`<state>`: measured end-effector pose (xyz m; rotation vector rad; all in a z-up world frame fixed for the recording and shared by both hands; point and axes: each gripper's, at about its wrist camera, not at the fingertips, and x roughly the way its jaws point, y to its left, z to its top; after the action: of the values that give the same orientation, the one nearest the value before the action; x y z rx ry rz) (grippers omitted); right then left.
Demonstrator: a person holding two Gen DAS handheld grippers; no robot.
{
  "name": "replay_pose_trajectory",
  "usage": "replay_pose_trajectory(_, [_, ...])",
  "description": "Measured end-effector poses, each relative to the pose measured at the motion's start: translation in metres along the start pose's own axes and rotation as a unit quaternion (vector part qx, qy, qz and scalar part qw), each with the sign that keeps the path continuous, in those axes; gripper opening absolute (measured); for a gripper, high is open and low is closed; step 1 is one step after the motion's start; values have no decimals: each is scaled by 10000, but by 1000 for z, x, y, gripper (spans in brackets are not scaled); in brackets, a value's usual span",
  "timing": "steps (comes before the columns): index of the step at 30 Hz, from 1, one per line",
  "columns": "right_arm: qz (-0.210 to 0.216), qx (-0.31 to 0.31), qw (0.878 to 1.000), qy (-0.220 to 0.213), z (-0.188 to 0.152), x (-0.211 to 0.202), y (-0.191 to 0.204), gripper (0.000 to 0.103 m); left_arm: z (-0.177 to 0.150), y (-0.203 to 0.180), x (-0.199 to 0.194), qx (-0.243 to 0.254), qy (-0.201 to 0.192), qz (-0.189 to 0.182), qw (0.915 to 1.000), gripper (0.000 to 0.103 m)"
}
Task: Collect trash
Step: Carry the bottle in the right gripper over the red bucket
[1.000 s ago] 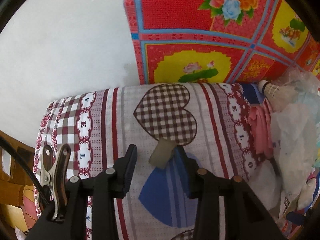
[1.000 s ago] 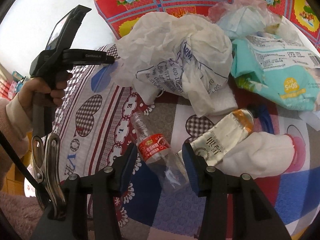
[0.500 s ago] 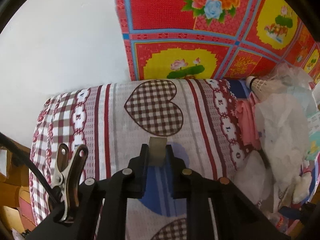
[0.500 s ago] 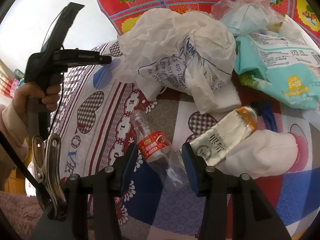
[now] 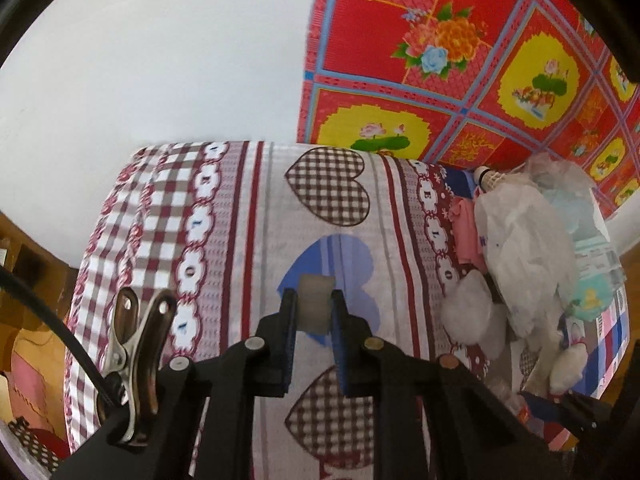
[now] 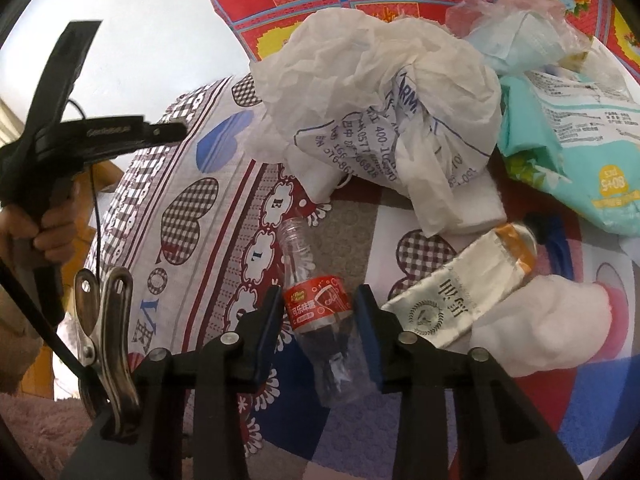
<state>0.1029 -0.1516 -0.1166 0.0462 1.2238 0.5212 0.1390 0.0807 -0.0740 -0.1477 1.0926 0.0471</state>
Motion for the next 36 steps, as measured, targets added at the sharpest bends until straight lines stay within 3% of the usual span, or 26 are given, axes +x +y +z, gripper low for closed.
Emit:
replay_pose_trajectory(16, [-137,-130,9991,-368,-4,-20,59,37,-36,49,-60,-191,-211,-107,9995,16])
replay_pose_trajectory(25, [30,-479,9974,-544,-11,-29,125,37,-63,79,-93,-242,-335,-135,9991,16])
replay_pose_trajectory(36, [478,-1047,9921,-493,-25,-27,210,37,-107,148,-134,-573,-434,14,9974,16])
